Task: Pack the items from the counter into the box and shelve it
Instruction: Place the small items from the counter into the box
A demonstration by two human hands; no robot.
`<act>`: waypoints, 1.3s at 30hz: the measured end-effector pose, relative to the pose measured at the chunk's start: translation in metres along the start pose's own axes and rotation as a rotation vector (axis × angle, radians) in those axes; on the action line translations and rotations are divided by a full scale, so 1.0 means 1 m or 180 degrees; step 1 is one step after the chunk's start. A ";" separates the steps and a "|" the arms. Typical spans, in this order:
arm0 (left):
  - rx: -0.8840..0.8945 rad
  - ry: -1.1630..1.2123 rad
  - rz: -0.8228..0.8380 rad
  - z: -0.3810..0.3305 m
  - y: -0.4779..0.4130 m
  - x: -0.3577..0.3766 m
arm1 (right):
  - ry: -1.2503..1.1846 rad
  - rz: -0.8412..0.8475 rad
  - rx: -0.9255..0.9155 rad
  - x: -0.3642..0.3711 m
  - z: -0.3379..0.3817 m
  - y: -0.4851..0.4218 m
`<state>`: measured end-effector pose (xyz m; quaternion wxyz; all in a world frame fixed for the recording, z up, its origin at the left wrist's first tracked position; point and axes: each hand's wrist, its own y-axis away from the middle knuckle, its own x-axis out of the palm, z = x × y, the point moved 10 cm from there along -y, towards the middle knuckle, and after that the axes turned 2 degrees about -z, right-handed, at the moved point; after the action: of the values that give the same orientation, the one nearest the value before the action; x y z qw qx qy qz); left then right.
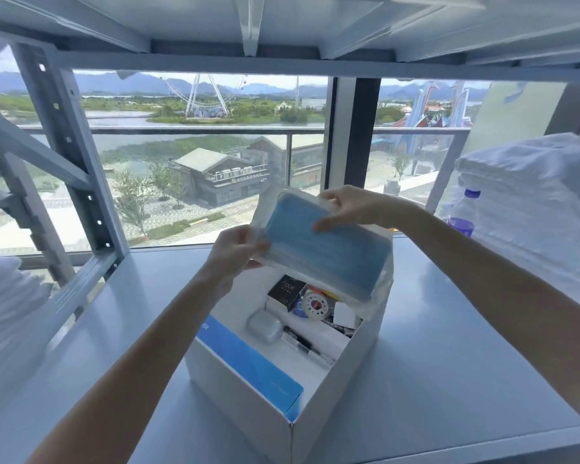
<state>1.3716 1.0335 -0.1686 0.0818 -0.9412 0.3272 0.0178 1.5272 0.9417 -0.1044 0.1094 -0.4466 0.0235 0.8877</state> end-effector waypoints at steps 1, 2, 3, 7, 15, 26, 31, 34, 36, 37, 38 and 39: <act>-0.0035 0.0064 -0.0080 0.003 -0.006 -0.006 | 0.0064 0.0058 0.0062 0.001 -0.007 0.000; -0.0045 0.0080 -0.0131 0.006 -0.011 -0.011 | 0.0139 0.0024 0.0099 0.001 -0.012 -0.002; -0.0033 0.0026 -0.0165 0.008 -0.017 -0.013 | 0.0195 -0.0081 0.0108 -0.001 -0.016 -0.004; 0.0151 -0.1043 -0.0267 0.017 -0.041 -0.008 | 0.0644 -0.0474 0.0125 0.003 -0.026 -0.011; 0.0627 -0.2390 0.0182 0.044 -0.056 0.012 | 0.1681 -0.0436 0.0759 0.031 -0.082 -0.003; 0.1276 -0.2550 0.0338 0.023 -0.066 0.040 | 0.0870 -0.0150 0.0737 0.037 -0.098 -0.008; 0.1396 -0.2057 0.0011 0.006 -0.069 0.036 | 0.0006 0.0100 0.0729 0.033 -0.103 0.001; 0.1320 -0.1766 -0.0042 -0.003 -0.067 0.044 | -0.0315 0.0168 0.0742 0.028 -0.104 0.005; 0.1142 -0.1763 0.0119 0.000 -0.066 0.055 | -0.0275 0.0236 0.0766 0.029 -0.105 0.006; 0.1067 -0.1864 0.0193 0.004 -0.065 0.059 | -0.0156 0.0241 0.0781 0.031 -0.106 0.005; 0.0969 -0.2006 0.0252 0.010 -0.065 0.062 | 0.0027 0.0217 0.0793 0.032 -0.106 0.003; 0.0856 -0.2167 0.0286 0.016 -0.065 0.062 | 0.0258 0.0166 0.0792 0.034 -0.106 0.001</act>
<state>1.4610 1.0484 -0.1809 0.3080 -0.8470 0.3217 0.2903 1.5911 0.9322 -0.1952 0.1397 -0.4643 0.1495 0.8617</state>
